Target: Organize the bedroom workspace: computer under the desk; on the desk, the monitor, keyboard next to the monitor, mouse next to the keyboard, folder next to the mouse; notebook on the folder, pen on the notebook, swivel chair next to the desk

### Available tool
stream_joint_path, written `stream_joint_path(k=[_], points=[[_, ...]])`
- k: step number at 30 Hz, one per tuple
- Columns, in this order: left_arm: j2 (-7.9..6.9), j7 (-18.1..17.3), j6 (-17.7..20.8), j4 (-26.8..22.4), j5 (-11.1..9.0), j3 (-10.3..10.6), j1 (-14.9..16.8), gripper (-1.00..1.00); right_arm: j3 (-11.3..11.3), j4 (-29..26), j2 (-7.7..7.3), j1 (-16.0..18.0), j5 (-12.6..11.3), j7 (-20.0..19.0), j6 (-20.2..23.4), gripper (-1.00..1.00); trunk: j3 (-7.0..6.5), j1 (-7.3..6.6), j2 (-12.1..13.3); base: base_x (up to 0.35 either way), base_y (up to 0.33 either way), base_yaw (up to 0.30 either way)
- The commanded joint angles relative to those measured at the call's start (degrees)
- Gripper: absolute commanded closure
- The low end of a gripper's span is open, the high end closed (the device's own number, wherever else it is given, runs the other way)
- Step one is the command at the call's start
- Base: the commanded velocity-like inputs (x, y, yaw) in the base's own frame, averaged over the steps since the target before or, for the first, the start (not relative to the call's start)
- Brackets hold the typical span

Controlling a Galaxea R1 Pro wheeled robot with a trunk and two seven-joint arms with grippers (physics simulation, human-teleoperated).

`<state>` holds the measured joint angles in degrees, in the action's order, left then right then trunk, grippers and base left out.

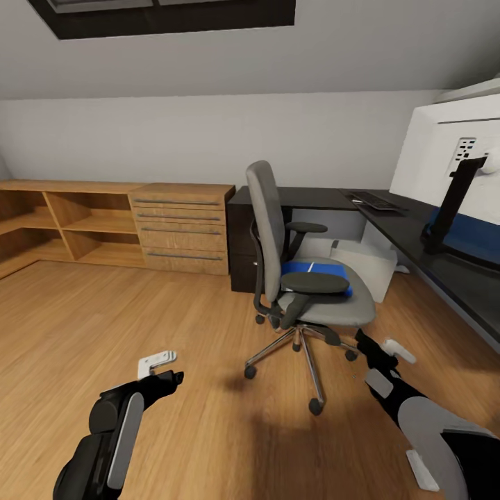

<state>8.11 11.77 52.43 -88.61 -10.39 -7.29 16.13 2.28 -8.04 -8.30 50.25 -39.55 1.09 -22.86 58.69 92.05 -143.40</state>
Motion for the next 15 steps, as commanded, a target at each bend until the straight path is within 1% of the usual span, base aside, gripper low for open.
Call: stream_joint_path(k=[1,2,3,5,6,8,11,15], points=[[0.02,0.4,0.2,-0.1,-0.6,-0.1,0.0,-1.0,0.2,-0.1,-0.51,0.0,-3.0,-0.6,1.2,-1.0,0.05,-0.01,0.0,0.0,0.0,0.0],[0.0,0.4,0.2,-0.1,-0.7,-0.4,0.0,-1.0,0.3,-0.1,-1.3,0.0,-7.1,-1.1,2.5,-1.0,0.05,-0.01,0.0,0.0,0.0,0.0],[0.01,0.4,0.2,-0.1,-0.7,-0.8,0.0,-1.0,0.4,-0.2,-1.64,0.0,-9.6,-1.3,3.0,-1.0,0.05,-0.01,0.0,0.0,0.0,0.0],[0.03,0.4,0.2,0.0,-0.7,-1.1,0.0,-1.0,0.4,-0.2,-1.84,0.0,-11.7,-1.5,3.2,-1.0,0.05,-0.01,0.0,0.0,0.0,0.0],[0.04,0.4,0.1,0.1,-0.7,-1.3,0.0,-1.0,0.3,-0.1,-1.86,0.0,-13.4,-1.6,3.1,-1.0,0.05,-0.01,0.0,0.0,0.0,0.0],[0.06,0.4,0.1,0.2,-0.8,-1.5,0.0,-1.0,0.2,0.1,-1.5,0.0,-15.5,-1.6,2.1,-1.0,0.05,-0.01,0.0,0.0,0.0,0.0],[0.06,0.4,0.1,0.2,-0.8,-1.6,0.0,-1.0,0.2,0.2,-0.9,0.0,-16.2,-1.6,1.2,-1.0,0.05,-0.01,0.0,0.0,0.0,0.0],[0.07,0.4,0.0,0.2,-0.8,-1.6,0.0,-1.0,0.2,0.1,-0.93,0.0,-16.4,-1.4,0.9,-1.0,0.05,-0.01,0.0,0.0,0.0,0.0]])
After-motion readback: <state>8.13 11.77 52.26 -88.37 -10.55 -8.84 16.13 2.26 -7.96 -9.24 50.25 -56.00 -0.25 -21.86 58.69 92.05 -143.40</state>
